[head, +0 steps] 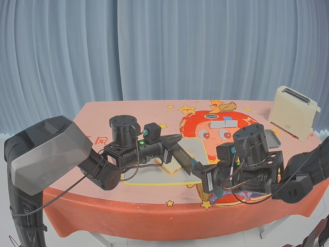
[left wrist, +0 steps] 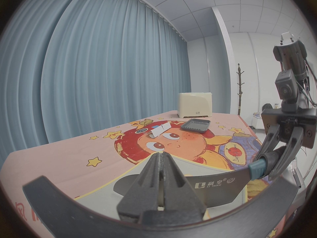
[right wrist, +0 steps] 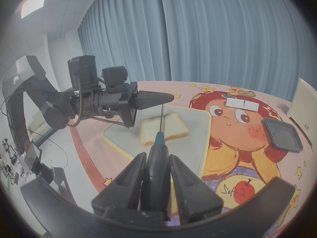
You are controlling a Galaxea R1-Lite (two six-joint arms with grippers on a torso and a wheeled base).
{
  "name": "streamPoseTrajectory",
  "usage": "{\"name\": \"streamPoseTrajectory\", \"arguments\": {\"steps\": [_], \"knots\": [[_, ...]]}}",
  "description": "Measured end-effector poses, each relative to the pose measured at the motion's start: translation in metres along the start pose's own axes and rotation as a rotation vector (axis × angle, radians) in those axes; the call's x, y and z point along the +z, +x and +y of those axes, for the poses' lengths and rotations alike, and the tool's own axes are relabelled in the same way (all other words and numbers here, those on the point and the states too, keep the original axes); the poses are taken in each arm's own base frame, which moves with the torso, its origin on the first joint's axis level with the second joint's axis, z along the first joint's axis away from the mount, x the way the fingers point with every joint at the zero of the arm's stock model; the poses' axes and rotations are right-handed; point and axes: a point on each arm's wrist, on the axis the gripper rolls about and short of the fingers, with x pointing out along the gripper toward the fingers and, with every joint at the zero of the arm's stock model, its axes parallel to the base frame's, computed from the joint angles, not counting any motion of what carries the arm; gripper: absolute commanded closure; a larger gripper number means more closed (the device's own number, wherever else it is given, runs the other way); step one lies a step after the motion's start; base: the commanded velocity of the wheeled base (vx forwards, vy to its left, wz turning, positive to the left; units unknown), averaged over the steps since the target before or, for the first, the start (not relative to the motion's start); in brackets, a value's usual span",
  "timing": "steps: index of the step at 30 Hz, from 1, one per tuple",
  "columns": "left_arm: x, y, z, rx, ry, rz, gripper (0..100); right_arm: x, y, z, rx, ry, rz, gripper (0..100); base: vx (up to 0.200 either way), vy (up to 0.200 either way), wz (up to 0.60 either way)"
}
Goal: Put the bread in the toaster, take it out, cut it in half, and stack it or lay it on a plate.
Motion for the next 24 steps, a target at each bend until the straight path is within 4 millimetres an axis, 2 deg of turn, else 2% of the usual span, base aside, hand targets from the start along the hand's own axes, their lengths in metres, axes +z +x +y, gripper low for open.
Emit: {"name": "streamPoseTrajectory", "arguments": {"steps": [15, 24], "knots": [[0.022, -0.006, 0.0, 0.005, 0.017, -0.039, 100, -0.003, -0.001, 0.0, -0.005, -0.003, 0.035, 100, 0.0, 0.0, 0.0], [0.02, -0.006, 0.003, 0.012, 0.017, -0.043, 100, 0.002, -0.004, 0.0, -0.003, 0.003, 0.016, 100, 0.0, 0.0, 0.0]]}}
